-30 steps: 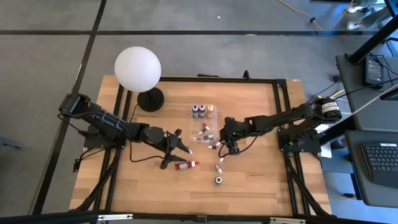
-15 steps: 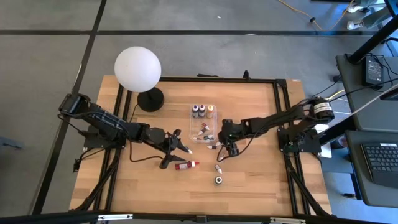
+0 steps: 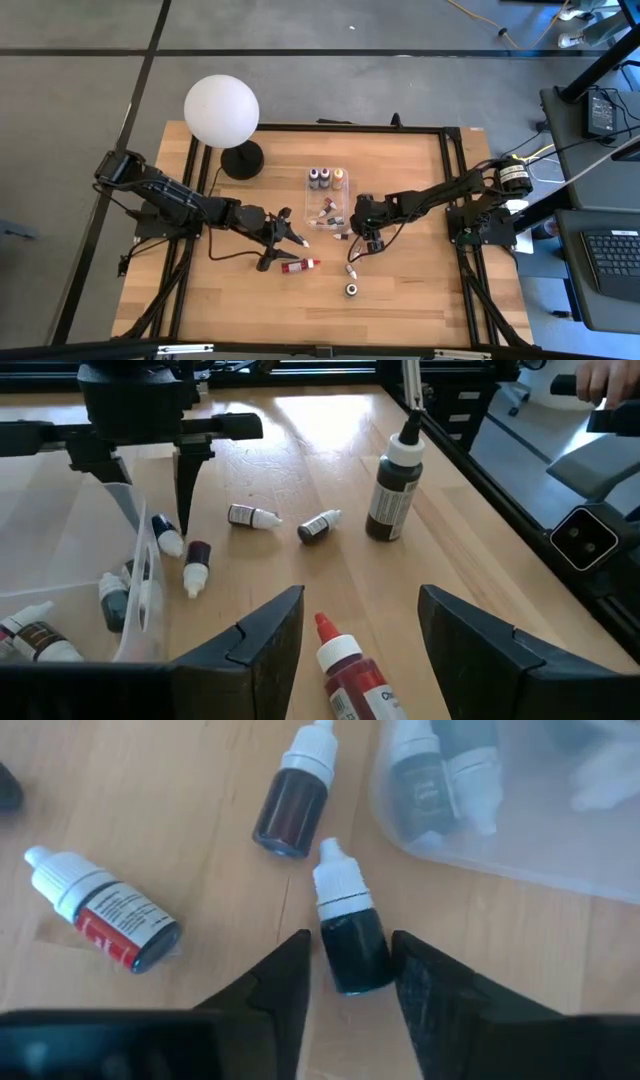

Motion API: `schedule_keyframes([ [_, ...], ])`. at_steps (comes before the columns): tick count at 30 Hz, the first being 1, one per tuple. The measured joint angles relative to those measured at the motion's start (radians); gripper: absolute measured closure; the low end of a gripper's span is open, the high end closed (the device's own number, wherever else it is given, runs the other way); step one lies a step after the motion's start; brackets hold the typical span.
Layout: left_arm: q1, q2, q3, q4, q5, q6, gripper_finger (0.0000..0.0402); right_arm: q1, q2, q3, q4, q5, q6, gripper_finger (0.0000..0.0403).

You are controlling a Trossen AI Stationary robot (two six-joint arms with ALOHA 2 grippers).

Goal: Pick & Place food coloring
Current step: Put the small black food coloring bottle in the transparent bin

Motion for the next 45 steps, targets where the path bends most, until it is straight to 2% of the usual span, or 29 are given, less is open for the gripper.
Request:
schedule_keyframes([
  [8,0.000,0.000,0.000,0.000,0.002,-0.002,0.0207,-0.001,-0.009,0.000,-0.029,0.016,0.004,0.0328],
  [15,0.000,0.000,0.000,0.001,0.002,-0.003,0.0209,-0.002,-0.082,0.028,-0.181,0.022,0.096,0.0322],
  [19,0.000,0.000,0.000,0.001,0.002,-0.003,0.0207,-0.001,-0.149,0.072,-0.260,0.113,0.137,0.0320],
  [25,0.000,0.000,0.000,0.001,0.002,-0.003,0.0211,-0.001,-0.191,0.179,-0.226,0.294,0.140,0.0319],
  [30,0.000,0.000,0.000,0.001,0.002,-0.003,0.0211,-0.001,-0.183,0.254,-0.170,0.297,0.123,0.0319],
  [34,0.000,0.000,0.000,0.001,0.002,-0.003,0.0208,-0.007,-0.159,0.250,-0.063,0.241,0.077,0.0319],
  [38,0.000,0.001,0.000,0.001,0.002,-0.003,0.0210,-0.029,-0.094,0.247,0.010,0.173,0.074,0.0319],
  [45,0.000,0.001,0.000,-0.003,0.003,-0.004,0.0212,-0.068,0.027,0.249,0.053,0.165,0.075,0.0319],
])
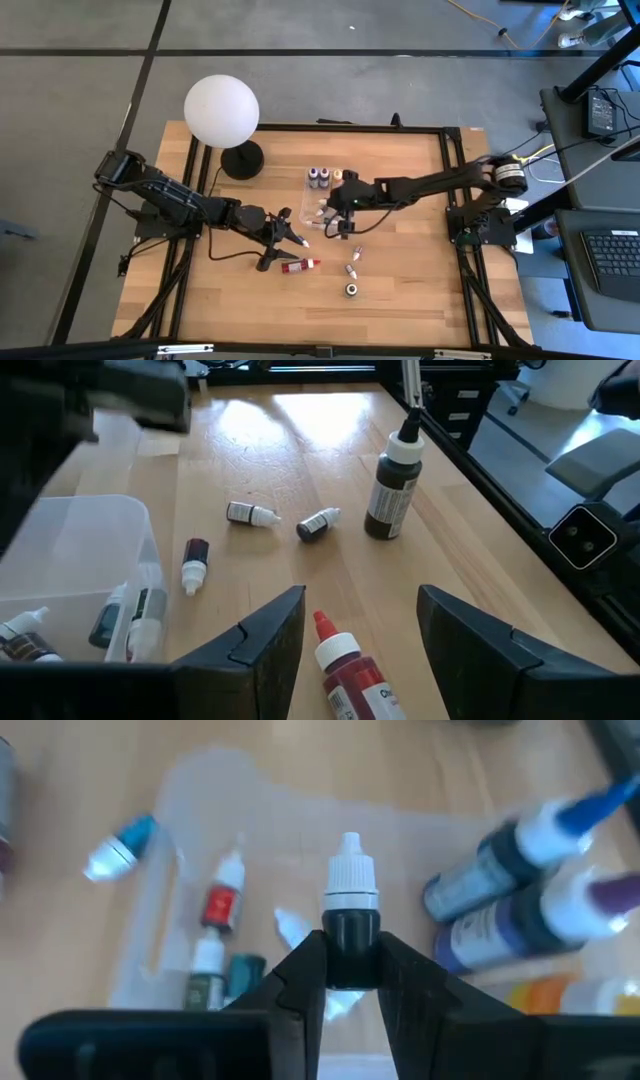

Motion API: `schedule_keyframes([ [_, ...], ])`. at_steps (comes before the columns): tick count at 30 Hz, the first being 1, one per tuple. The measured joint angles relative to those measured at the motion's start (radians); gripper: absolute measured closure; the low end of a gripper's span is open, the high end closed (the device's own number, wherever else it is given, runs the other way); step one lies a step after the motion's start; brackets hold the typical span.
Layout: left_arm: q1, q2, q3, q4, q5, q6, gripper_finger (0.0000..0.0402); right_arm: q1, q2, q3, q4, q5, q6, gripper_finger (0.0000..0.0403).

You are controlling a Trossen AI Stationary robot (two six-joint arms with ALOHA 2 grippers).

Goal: Pick & Place food coloring
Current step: Put the small black food coloring bottle in the transparent bin, then put the small blue food coloring bottle in the transparent bin

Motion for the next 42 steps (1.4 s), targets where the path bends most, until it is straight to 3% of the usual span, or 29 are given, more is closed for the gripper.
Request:
schedule_keyframes([
  [13,0.000,0.000,0.000,-0.019,-0.001,-0.009,0.0210,-0.011,0.007,0.002,-0.161,-0.007,-0.007,0.0318],
  [23,0.000,0.000,0.000,-0.032,-0.002,-0.008,0.0214,-0.011,0.006,0.002,-0.160,-0.012,-0.029,0.0318],
  [30,0.003,0.000,0.000,-0.041,-0.004,0.007,0.0214,-0.011,0.006,0.002,-0.160,-0.118,-0.041,0.0293],
  [36,0.004,0.000,0.000,-0.078,-0.127,0.018,0.0215,-0.010,0.006,0.009,-0.169,-0.108,-0.042,0.0258],
  [42,0.011,0.000,0.000,-0.134,-0.176,0.013,0.0223,0.003,-0.007,0.086,-0.244,-0.105,0.000,0.0252],
])
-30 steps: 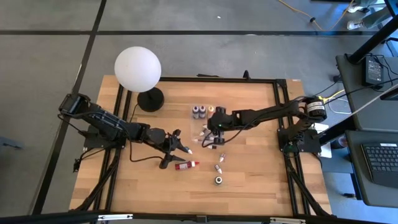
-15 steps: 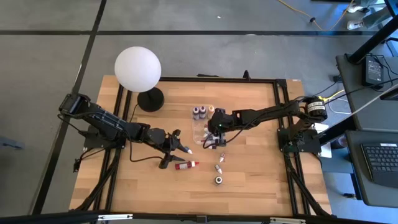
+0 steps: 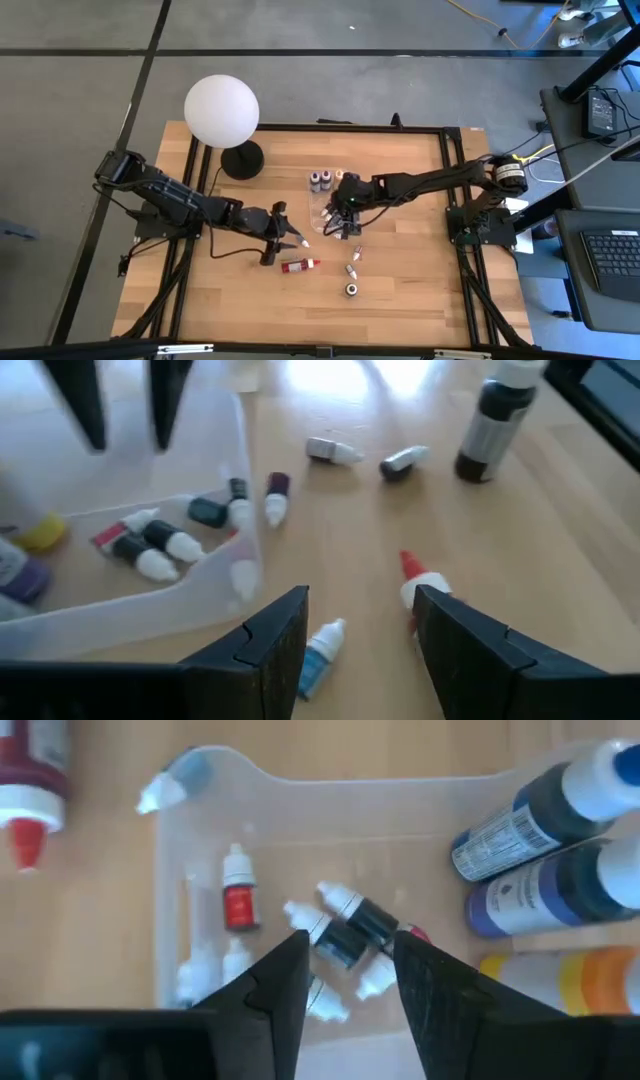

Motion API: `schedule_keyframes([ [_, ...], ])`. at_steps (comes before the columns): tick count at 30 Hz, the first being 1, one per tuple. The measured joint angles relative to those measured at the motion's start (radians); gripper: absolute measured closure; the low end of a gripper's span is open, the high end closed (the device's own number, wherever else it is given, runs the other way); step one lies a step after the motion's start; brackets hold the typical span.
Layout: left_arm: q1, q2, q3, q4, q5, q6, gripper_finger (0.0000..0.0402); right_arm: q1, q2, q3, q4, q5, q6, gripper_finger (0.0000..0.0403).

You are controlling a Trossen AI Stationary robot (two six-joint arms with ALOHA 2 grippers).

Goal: Pick & Place food coloring
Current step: Put the small blue food coloring bottle in the transparent bin

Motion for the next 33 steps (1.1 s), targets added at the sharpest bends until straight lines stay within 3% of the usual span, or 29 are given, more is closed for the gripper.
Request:
schedule_keyframes([
  [9,0.091,0.000,0.000,-0.023,0.102,0.035,0.0233,0.070,-0.102,-0.018,-0.043,0.010,0.039,0.0251],
  [14,0.089,0.004,0.000,-0.043,0.093,0.128,0.0238,0.092,-0.106,-0.021,-0.058,0.063,0.082,0.0251],
  [33,0.104,0.250,0.000,0.116,0.104,0.175,0.0247,0.096,-0.106,-0.022,-0.067,0.064,0.113,0.0251],
])
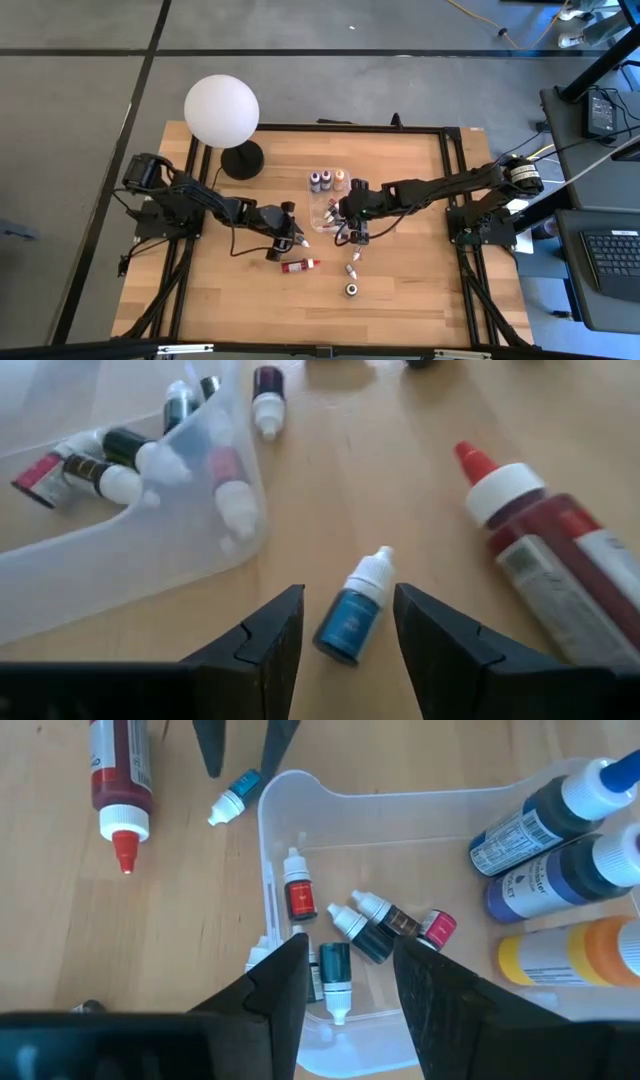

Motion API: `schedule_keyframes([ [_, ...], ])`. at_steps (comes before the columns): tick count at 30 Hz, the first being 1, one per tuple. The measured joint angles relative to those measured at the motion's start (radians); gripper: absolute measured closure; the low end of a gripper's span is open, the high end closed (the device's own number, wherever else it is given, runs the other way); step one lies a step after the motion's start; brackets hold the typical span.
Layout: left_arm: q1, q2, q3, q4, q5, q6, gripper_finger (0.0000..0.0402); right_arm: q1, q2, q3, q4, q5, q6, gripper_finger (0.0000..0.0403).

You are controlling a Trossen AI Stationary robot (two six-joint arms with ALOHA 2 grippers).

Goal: Pick & Place food coloring
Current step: Put the small blue food coloring bottle in the transparent bin

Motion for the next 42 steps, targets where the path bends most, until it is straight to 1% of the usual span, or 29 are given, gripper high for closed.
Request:
schedule_keyframes([
  [2,0.008,0.022,0.000,0.017,0.003,-0.001,0.0249,0.000,0.000,0.000,0.000,0.000,0.000,0.0251],
  [7,0.029,0.082,0.000,0.040,0.068,-0.002,0.0254,0.000,0.000,0.000,0.001,0.000,0.000,0.0251],
  [10,0.034,0.098,0.001,0.050,0.090,-0.005,0.0260,0.000,0.000,0.000,0.001,-0.001,0.000,0.0251],
  [14,0.034,0.101,0.002,0.052,0.090,-0.005,0.0276,0.000,0.000,0.000,0.000,-0.001,-0.002,0.0251],
  [21,0.031,0.101,0.002,0.046,0.089,-0.012,0.0318,0.001,0.000,0.000,-0.010,-0.001,-0.003,0.0251],
  [24,0.031,0.086,0.002,0.032,0.087,-0.021,0.0325,0.007,0.000,0.000,-0.012,-0.003,-0.003,0.0251],
  [28,0.031,0.024,-0.002,-0.038,0.092,-0.058,0.0317,0.035,0.000,0.000,-0.022,-0.003,-0.001,0.0251],
  [31,0.031,-0.054,-0.001,-0.122,0.097,-0.079,0.0314,0.069,0.000,0.000,-0.033,0.002,-0.001,0.0251],
  [34,0.031,-0.131,-0.002,-0.178,0.098,-0.097,0.0317,0.108,-0.011,0.000,-0.035,0.050,-0.001,0.0251],
  [37,0.031,-0.200,-0.001,-0.141,0.091,-0.101,0.0320,0.140,-0.019,0.000,-0.045,0.098,0.000,0.0251],
  [42,0.031,-0.270,0.000,-0.029,0.050,-0.089,0.0315,0.179,-0.020,-0.036,-0.049,0.114,0.049,0.0251],
])
